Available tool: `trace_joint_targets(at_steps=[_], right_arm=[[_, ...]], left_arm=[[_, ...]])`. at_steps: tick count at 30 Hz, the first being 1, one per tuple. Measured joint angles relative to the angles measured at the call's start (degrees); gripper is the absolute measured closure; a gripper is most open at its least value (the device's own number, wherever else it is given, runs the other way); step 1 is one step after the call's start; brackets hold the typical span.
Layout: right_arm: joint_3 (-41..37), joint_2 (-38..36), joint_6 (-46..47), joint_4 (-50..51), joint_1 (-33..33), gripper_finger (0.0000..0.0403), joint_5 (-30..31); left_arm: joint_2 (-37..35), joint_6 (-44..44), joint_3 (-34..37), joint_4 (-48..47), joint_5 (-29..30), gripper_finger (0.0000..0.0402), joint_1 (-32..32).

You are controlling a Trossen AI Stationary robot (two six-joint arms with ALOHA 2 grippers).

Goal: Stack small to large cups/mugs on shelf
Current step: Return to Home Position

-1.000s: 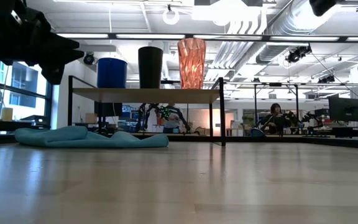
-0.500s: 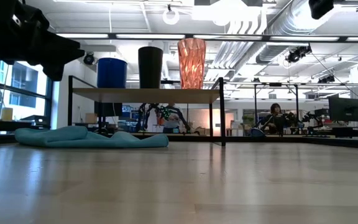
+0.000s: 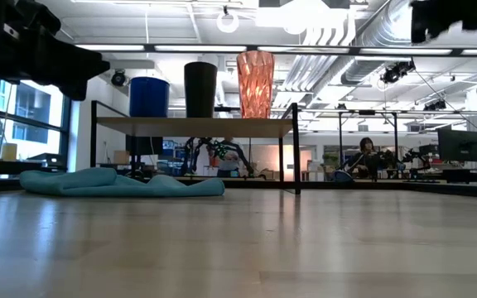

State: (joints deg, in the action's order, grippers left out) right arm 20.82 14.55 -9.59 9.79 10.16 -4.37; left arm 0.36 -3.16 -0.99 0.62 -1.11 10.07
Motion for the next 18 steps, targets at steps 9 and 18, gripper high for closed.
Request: trace_joint_targets(at_steps=[9, 18], right_arm=[[-6.94, -4.54, 0.59, -9.74, -1.41, 0.0258, 1.09], [-20.05, -7.25, 1.64, -34.86, -2.67, 0.0258, 1.97]], left_arm=[[0.0, 0.44, 0.0, 0.3, 0.71, 0.0295, 0.02], [0.0, 1.45, 0.0, 2.25, 0.73, 0.0295, 0.02]])
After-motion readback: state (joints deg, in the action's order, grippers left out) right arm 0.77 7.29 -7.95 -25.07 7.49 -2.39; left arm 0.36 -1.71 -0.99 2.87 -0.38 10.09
